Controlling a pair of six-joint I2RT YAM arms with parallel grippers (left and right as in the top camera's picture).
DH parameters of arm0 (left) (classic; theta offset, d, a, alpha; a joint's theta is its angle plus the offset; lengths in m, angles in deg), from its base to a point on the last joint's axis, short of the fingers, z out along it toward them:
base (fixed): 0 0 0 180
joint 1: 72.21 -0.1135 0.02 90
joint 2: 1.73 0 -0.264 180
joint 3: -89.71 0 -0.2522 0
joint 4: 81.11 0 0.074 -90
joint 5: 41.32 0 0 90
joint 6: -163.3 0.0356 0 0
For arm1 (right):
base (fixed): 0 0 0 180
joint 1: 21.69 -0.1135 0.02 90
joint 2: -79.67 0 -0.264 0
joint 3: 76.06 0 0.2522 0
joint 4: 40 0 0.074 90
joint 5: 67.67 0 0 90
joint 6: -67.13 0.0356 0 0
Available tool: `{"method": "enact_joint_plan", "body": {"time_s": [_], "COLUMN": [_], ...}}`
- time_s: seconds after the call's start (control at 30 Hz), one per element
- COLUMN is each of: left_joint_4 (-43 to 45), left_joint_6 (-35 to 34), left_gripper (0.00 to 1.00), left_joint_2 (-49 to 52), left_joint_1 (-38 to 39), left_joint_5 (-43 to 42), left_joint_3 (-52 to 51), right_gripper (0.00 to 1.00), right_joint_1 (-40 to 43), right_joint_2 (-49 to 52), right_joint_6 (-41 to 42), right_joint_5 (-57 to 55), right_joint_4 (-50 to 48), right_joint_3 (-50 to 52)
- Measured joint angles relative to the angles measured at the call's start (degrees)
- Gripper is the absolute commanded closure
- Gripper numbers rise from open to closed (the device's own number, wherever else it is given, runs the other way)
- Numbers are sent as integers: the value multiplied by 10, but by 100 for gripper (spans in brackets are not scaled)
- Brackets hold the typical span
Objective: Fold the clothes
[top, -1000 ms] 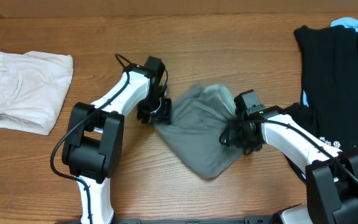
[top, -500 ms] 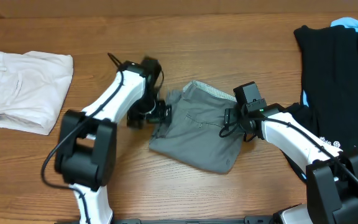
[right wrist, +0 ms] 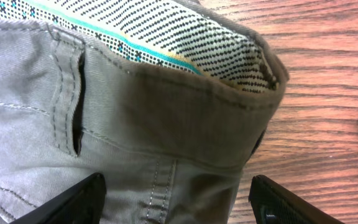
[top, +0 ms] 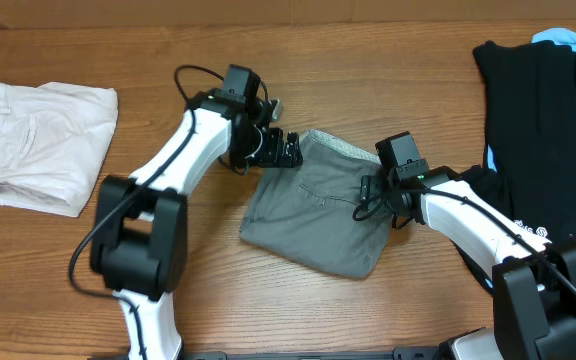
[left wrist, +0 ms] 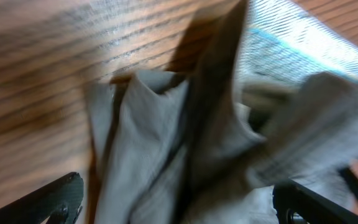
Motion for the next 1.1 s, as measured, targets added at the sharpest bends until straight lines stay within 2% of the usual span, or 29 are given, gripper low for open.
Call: {"method": "enact_joint_plan", "body": {"time_s": [0.1, 0.17, 0.23, 0.43, 0.57, 0.77, 0.93, 1.1], "left_joint_4": [20, 31, 32, 37, 25, -28, -37, 58], "left_joint_6": [9, 11, 10, 30, 49, 56, 53, 42], "left_gripper": [2, 18, 46, 96, 96, 96, 96, 96], "left_joint_2": [41, 42, 48, 59, 59, 46, -38, -128], "left_joint_1": [0, -1, 1, 11, 7, -29, -135, -273], "left_joint_5": [-30, -47, -64, -101, -128, -96, -43, -21], "left_joint_3": [0, 2, 2, 2, 4, 33, 68, 101], "right_gripper": [21, 21, 21, 21, 21, 20, 17, 17], "right_joint_1": [0, 0, 0, 0, 0, 12, 52, 67], "right_joint_2": [0, 0, 0, 0, 0, -16, -67, -111], "right_joint_6": [0, 0, 0, 0, 0, 0, 0, 0], "right_joint_5": [0, 0, 0, 0, 1, 0, -2, -3], "right_joint_4": [3, 4, 4, 10, 42, 135, 178, 190], "right_joint_3": [0, 0, 0, 0, -5, -56, -116, -135]}}
